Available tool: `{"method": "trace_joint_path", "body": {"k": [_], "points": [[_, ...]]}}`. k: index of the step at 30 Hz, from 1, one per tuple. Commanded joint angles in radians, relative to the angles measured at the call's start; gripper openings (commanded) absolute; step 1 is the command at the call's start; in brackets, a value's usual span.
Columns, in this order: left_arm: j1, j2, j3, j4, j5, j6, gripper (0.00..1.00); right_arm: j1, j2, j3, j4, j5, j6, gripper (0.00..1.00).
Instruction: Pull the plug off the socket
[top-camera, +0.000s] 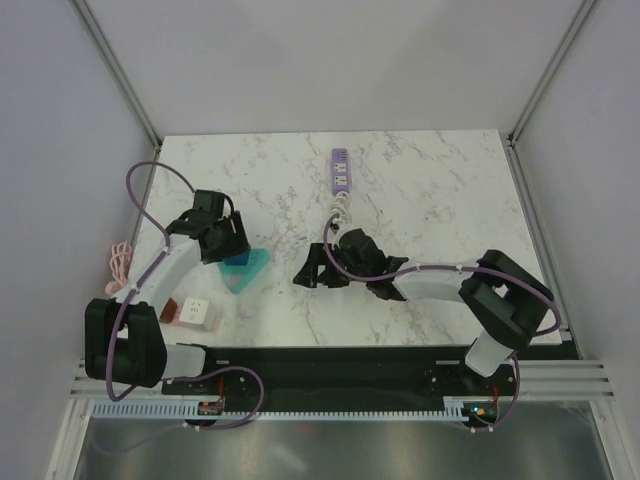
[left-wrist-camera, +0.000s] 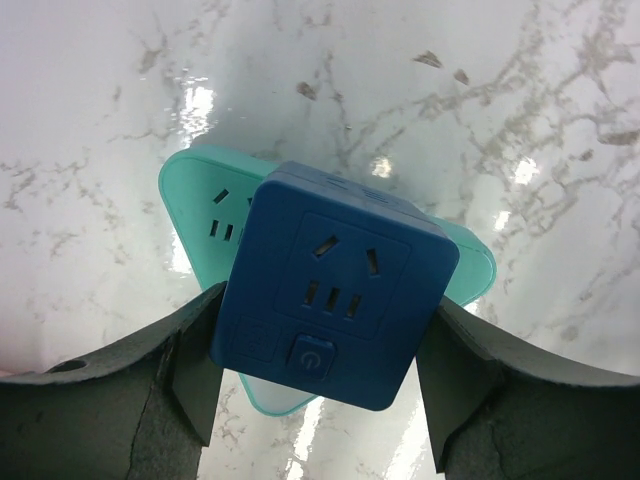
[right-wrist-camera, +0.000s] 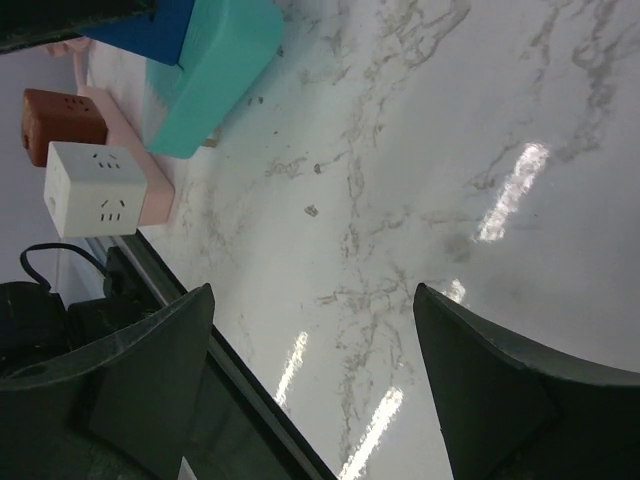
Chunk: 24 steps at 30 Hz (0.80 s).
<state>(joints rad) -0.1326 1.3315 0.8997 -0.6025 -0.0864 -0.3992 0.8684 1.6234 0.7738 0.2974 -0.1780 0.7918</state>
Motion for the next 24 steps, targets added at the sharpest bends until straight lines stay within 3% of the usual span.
{"method": "trace_joint_path", "body": {"k": [1,10,24], "points": [[-0.019,-0.043,0.013,0.09,0.068,0.048,0.02,0.004,0.084,0.073,0.155,-0.08,0.102,0.88],[-0.024,-0.092,-0.001,0.127,0.192,0.019,0.02,0.035,0.25,0.166,0.354,-0.054,0.199,0.88],[-0.101,-0.187,-0.025,0.129,0.149,0.016,0.02,0.035,0.337,0.243,0.42,0.009,0.208,0.83]]}}
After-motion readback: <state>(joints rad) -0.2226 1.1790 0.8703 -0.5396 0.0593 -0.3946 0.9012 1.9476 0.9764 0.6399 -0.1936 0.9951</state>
